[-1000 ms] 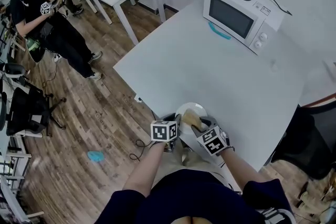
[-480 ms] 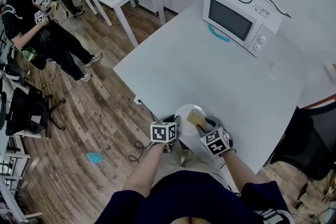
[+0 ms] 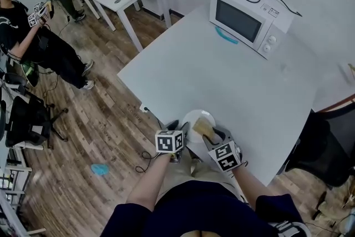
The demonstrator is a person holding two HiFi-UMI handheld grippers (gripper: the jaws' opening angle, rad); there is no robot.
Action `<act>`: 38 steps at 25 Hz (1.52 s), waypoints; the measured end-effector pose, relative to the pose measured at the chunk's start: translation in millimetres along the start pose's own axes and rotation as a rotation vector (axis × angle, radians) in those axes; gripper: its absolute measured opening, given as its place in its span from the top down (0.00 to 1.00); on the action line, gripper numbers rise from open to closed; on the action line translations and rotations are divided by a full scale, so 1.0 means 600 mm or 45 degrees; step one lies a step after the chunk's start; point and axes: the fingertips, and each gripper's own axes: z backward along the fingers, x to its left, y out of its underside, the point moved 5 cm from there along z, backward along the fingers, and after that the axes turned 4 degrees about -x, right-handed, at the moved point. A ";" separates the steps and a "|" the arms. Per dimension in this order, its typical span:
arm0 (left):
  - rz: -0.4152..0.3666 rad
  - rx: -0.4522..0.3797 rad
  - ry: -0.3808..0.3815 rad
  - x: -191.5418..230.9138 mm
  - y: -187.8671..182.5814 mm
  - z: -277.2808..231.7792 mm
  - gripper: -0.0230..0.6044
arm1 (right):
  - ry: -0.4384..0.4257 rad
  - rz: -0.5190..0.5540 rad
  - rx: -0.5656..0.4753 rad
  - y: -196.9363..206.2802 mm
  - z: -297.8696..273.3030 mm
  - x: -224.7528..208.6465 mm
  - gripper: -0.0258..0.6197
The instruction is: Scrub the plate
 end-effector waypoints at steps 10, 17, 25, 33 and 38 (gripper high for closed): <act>-0.042 -0.238 0.041 -0.057 -0.032 0.118 0.68 | 0.041 -0.243 -0.204 -0.046 0.067 0.000 0.69; -0.035 -0.257 0.167 -0.118 -0.027 0.180 0.83 | 0.131 -0.264 -0.318 -0.068 0.128 0.024 0.69; -0.185 -0.220 0.311 -0.168 -0.015 0.230 0.86 | 0.280 -0.301 -0.373 -0.062 0.183 0.087 0.69; -0.224 -0.174 0.449 -0.182 0.019 0.314 0.88 | 0.372 -0.330 -0.441 -0.074 0.240 0.184 0.69; -0.199 -0.186 0.511 -0.190 0.020 0.343 0.90 | 0.400 -0.350 -0.458 -0.071 0.268 0.215 0.69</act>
